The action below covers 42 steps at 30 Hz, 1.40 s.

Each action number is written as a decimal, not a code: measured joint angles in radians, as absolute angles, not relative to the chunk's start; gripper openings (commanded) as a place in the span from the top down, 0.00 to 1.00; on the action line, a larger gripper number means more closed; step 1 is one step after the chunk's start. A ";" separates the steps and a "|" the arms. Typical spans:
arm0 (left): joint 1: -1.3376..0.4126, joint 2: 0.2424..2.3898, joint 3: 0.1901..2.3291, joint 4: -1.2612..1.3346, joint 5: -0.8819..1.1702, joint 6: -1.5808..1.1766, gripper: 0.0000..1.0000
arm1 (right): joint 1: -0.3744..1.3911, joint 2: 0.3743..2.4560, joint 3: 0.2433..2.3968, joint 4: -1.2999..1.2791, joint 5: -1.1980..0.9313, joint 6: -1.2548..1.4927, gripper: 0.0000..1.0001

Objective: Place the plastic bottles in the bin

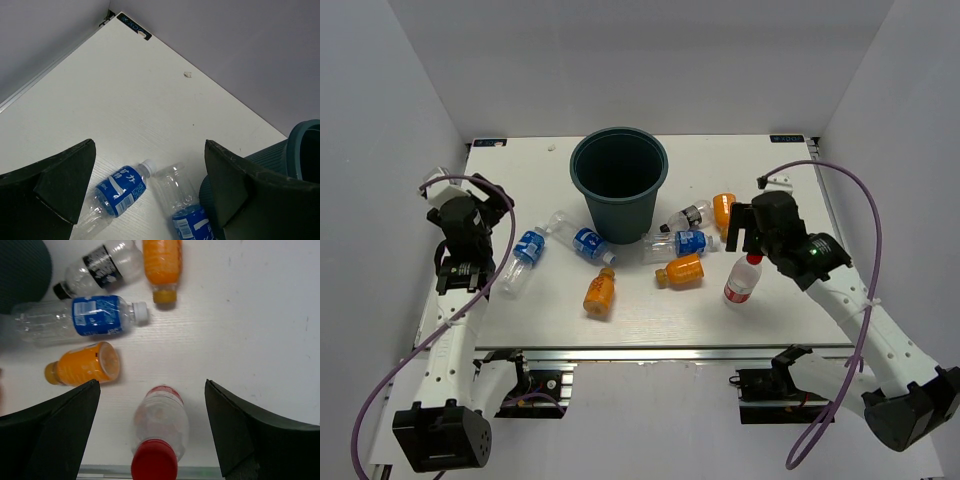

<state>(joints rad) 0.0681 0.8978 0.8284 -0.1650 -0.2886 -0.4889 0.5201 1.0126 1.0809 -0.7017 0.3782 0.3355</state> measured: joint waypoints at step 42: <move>0.068 0.926 0.783 -0.183 -0.297 -0.548 0.02 | 0.574 1.149 1.584 -0.585 0.139 0.170 0.78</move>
